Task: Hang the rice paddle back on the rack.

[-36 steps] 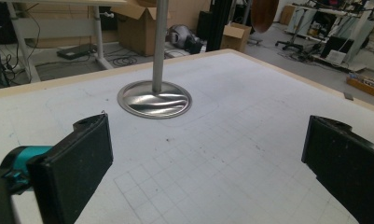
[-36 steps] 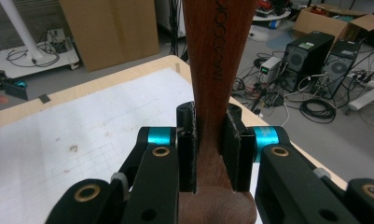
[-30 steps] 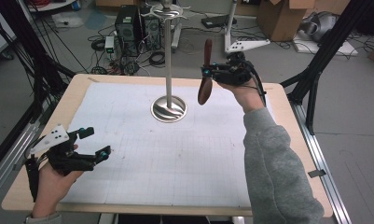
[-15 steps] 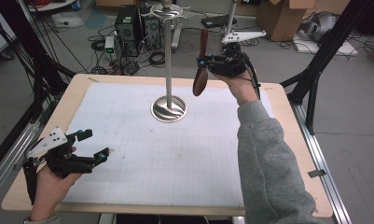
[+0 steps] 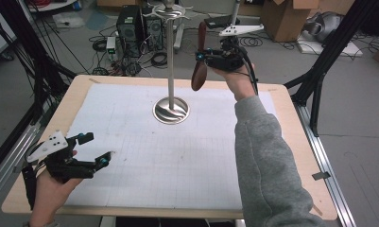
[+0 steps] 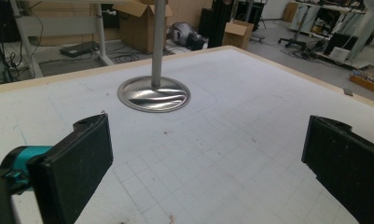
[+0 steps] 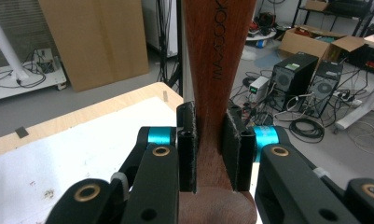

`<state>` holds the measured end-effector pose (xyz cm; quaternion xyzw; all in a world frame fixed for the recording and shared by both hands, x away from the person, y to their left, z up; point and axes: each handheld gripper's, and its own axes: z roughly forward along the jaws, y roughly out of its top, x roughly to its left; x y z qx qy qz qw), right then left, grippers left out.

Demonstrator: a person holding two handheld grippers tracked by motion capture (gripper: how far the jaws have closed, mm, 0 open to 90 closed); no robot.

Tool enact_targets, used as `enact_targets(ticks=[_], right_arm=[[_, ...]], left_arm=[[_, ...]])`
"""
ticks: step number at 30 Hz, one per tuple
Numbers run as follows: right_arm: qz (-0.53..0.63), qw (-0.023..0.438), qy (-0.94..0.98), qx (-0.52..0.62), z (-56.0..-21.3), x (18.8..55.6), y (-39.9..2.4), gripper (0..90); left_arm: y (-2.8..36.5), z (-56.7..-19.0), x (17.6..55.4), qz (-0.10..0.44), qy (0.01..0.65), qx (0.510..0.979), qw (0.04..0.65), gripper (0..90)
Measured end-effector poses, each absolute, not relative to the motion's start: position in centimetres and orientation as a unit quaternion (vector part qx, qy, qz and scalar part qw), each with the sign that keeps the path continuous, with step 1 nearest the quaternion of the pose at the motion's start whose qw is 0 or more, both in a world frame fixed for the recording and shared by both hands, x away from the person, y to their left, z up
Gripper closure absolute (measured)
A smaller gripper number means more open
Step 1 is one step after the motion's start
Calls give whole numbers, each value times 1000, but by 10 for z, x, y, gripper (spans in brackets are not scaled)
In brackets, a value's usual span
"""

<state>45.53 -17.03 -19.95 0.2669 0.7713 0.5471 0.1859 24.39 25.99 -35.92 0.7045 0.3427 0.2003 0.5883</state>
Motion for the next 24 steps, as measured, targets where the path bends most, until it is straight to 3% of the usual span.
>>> enact_targets(ticks=[24], right_arm=[[565, 205, 753, 267, -196, 467, -155, 773]], left_arm=[[263, -360, 241, 201, 346, 703, 588, 23]])
